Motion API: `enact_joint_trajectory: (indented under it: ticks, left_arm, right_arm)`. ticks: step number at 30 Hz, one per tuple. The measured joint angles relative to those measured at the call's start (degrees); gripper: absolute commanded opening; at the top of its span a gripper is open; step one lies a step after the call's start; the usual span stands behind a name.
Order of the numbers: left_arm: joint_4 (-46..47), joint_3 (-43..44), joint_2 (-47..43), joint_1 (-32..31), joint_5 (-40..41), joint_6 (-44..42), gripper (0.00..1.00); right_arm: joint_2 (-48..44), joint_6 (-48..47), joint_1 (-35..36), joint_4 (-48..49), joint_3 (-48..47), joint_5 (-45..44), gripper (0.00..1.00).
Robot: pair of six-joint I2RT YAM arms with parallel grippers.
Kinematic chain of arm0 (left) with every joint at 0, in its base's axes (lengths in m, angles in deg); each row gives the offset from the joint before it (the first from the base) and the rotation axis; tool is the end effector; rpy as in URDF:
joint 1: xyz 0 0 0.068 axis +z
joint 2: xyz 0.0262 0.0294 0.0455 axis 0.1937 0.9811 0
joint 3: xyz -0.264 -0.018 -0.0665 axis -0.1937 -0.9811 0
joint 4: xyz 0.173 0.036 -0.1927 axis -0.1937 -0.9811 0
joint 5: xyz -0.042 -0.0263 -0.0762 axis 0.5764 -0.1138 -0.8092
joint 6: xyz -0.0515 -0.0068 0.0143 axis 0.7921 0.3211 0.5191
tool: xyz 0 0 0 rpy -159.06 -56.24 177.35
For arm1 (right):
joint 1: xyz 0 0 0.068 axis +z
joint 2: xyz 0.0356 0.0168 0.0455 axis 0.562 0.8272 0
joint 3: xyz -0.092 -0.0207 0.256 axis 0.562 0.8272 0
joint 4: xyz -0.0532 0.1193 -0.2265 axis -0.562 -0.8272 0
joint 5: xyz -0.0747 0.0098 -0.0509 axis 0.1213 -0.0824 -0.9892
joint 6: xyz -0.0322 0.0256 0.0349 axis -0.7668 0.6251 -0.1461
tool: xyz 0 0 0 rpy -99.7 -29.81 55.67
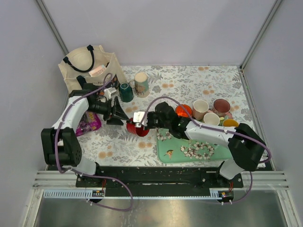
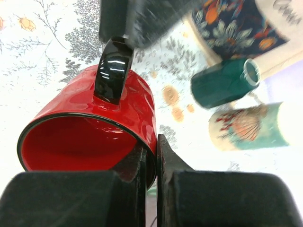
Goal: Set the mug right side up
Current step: Turn over the cup at the center of the board.
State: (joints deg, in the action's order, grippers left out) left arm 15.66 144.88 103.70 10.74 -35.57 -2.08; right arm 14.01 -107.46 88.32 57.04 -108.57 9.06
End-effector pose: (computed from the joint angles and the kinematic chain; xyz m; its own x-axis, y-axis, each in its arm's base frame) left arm 0.2694 -0.0338 0.2499 -0.9998 -0.0179 0.0018 -0.0096 0.4455 -0.8952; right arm 0.2017 0.2936 0.2477 0.5346 -0.4696 -0.7026 -0.7745 0.0605 -0.6297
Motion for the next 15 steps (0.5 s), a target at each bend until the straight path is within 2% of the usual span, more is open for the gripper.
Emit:
enact_joint_trajectory:
  ticks: [5,10,15]
  left_arm:
    - [3.8,-0.15,-9.33,4.02,14.82,-0.39,0.72]
    - [10.34,-5.35,-19.8,4.48,26.93,-0.15,0.74]
    - [14.32,-9.01,-26.67,4.39,34.23,0.79,0.74]
  right_arm:
    - [0.79,15.85,0.42,-13.64,-8.02,-4.09,0.0]
    - [2.4,30.51,0.46,-24.2,-14.99,-6.43,0.0]
    - [6.67,37.7,0.5,-33.35,-19.96,-8.0,0.0]
